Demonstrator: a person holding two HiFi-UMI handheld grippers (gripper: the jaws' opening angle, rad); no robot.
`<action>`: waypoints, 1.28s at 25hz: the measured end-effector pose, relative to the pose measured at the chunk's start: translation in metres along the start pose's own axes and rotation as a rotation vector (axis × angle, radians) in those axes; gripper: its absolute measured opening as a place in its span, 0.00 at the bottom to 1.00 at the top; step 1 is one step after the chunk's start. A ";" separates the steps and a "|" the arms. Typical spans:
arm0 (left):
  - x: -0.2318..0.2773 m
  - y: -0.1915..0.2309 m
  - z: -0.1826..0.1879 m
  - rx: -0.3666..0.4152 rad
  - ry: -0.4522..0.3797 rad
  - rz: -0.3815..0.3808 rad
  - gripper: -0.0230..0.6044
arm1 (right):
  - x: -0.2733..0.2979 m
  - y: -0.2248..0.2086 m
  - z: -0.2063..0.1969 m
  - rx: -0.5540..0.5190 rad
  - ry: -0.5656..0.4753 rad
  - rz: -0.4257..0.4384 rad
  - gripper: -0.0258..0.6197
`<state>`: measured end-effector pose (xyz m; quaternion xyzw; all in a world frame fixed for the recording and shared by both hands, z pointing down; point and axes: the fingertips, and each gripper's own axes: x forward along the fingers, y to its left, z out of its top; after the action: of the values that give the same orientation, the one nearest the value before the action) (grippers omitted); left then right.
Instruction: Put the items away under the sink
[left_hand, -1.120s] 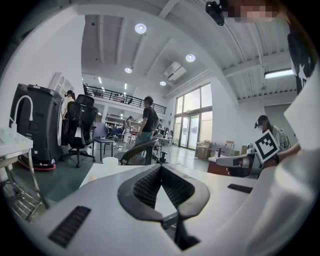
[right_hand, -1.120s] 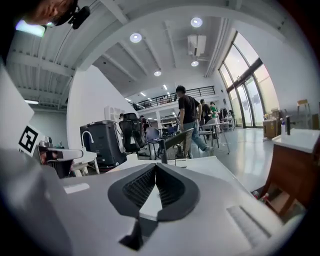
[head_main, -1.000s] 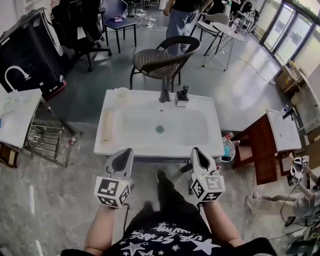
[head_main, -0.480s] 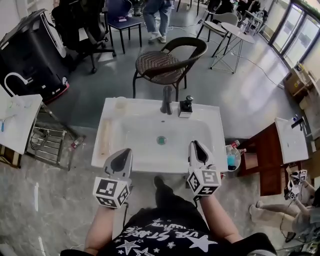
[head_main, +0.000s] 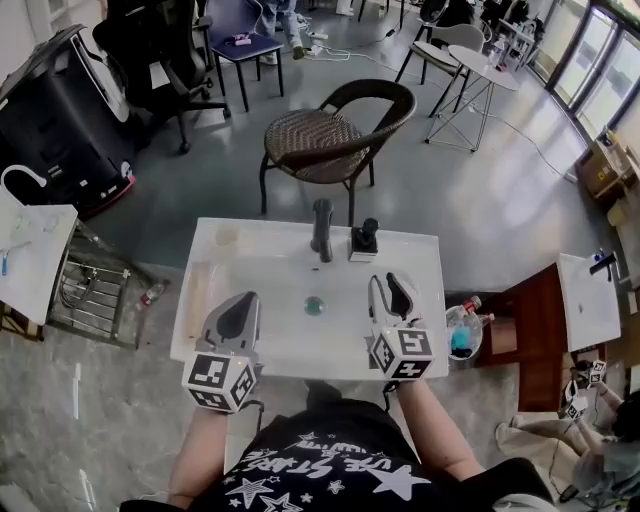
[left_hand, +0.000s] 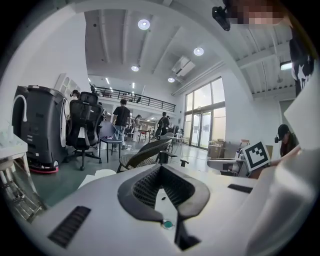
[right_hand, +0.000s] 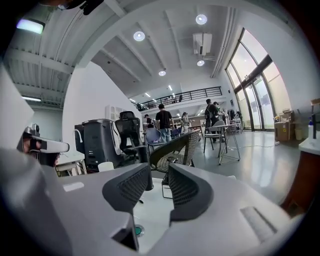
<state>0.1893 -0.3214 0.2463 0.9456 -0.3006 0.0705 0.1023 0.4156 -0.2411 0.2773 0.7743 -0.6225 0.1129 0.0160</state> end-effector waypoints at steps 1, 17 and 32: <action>0.005 0.000 0.001 0.001 0.001 0.006 0.05 | 0.004 -0.004 -0.001 0.000 0.006 0.002 0.20; 0.083 -0.006 0.008 0.022 0.002 0.064 0.05 | 0.072 -0.041 -0.007 -0.058 0.037 0.101 0.32; 0.120 0.010 -0.006 0.010 0.061 0.095 0.05 | 0.133 -0.045 -0.029 -0.117 0.043 0.114 0.31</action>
<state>0.2797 -0.3945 0.2771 0.9282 -0.3415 0.1058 0.1031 0.4812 -0.3537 0.3369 0.7326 -0.6707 0.0934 0.0682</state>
